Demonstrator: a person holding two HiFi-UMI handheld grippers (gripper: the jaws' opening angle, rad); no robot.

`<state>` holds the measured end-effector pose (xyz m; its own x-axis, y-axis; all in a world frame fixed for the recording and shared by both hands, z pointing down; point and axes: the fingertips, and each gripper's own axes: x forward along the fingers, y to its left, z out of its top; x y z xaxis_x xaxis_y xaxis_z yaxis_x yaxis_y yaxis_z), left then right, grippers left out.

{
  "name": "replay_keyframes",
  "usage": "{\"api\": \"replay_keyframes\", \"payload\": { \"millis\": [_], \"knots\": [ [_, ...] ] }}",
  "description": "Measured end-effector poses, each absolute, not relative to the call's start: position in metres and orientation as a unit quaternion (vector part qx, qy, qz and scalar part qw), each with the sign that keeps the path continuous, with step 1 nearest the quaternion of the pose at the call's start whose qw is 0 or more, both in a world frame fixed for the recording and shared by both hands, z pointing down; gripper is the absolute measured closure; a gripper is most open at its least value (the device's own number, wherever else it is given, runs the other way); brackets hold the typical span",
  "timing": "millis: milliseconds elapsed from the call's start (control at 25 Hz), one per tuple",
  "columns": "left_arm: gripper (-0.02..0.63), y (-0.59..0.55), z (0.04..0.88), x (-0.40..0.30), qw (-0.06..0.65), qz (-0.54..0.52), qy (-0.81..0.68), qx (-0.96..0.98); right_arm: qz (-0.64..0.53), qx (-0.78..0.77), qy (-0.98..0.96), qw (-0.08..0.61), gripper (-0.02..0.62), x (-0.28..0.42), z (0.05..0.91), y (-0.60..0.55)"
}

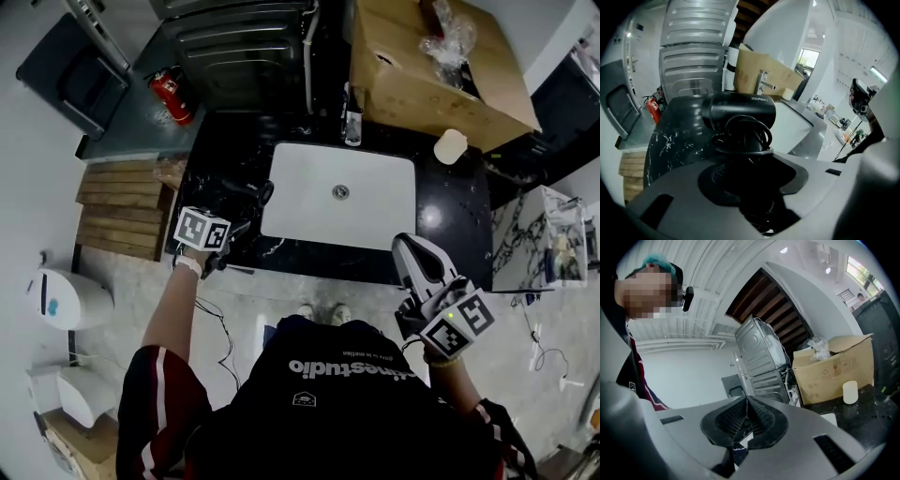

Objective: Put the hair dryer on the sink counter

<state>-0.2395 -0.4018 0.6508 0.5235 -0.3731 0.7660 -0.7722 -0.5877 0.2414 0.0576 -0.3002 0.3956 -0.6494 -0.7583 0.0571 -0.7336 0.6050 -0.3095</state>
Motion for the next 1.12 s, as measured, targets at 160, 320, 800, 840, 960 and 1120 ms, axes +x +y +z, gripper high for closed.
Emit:
{"api": "replay_keyframes", "payload": {
  "millis": [160, 320, 800, 840, 960, 1120],
  "knots": [
    [0.417, -0.402, 0.671, -0.242, 0.303, 0.395, -0.335, 0.8, -0.159, -0.421, 0.892, 0.039, 0.555, 0.062, 0.398, -0.299],
    [0.417, -0.393, 0.687, -0.248, 0.317, 0.425, -0.324, 0.784, -0.159, -0.426, 0.89, 0.041, 0.555, 0.068, 0.399, -0.298],
    [0.311, -0.391, 0.688, -0.265, 0.301, 0.43, -0.336, 0.782, -0.158, -0.429, 0.888, 0.046, 0.555, 0.075, 0.398, -0.299],
    [0.311, -0.39, 0.684, -0.267, 0.298, 0.425, -0.334, 0.787, -0.157, -0.429, 0.888, 0.046, 0.555, 0.075, 0.397, -0.299],
    [0.311, -0.388, 0.656, -0.275, 0.292, 0.386, -0.342, 0.805, -0.155, -0.428, 0.889, 0.049, 0.555, 0.075, 0.396, -0.298],
    [0.313, -0.398, 0.586, -0.276, 0.241, 0.301, -0.38, 0.841, -0.148, -0.431, 0.889, 0.054, 0.555, 0.077, 0.391, -0.301]
  ]
}}
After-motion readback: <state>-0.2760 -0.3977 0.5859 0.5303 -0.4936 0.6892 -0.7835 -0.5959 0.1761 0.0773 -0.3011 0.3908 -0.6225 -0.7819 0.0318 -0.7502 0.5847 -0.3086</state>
